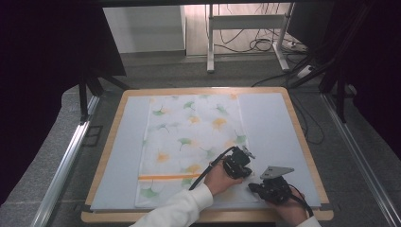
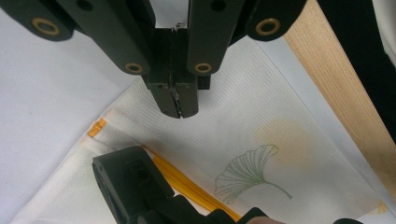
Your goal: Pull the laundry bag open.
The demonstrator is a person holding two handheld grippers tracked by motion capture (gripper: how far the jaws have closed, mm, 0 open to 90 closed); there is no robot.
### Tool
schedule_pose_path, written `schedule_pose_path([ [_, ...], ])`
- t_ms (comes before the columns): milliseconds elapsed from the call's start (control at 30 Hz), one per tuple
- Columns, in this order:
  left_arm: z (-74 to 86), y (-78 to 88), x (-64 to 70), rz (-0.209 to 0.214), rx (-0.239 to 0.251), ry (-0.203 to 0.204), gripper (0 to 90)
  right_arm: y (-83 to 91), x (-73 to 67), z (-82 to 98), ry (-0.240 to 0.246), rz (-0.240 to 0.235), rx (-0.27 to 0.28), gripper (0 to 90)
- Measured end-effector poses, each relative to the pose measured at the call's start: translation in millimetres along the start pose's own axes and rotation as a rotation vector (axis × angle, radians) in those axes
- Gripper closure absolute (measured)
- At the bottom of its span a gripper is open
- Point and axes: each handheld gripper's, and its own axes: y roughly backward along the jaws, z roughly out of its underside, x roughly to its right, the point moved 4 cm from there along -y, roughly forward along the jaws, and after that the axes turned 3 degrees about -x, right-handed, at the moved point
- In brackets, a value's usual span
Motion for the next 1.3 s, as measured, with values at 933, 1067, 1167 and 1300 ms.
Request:
schedule_pose_path([
  [933,0.1,-0.8,0.8,0.014,0.013,-0.060,90.0,-0.1,0.6,-0.2,0.000,-0.004,0.001,89.4],
  [1067,0.2,0.0,2.9,-0.002,0.021,-0.077,90.0,0.0,0.8,-0.2,0.001,-0.005,0.000,89.4],
  [1167,0.1,1.5,0.9,0.010,0.033,-0.067,90.0,0.1,0.9,-0.2,0.001,-0.006,0.000,89.3],
  [1300,0.4,1.8,-1.6,0.020,0.043,-0.050,90.0,-0.1,0.8,-0.2,-0.001,-0.008,0.001,89.4],
])
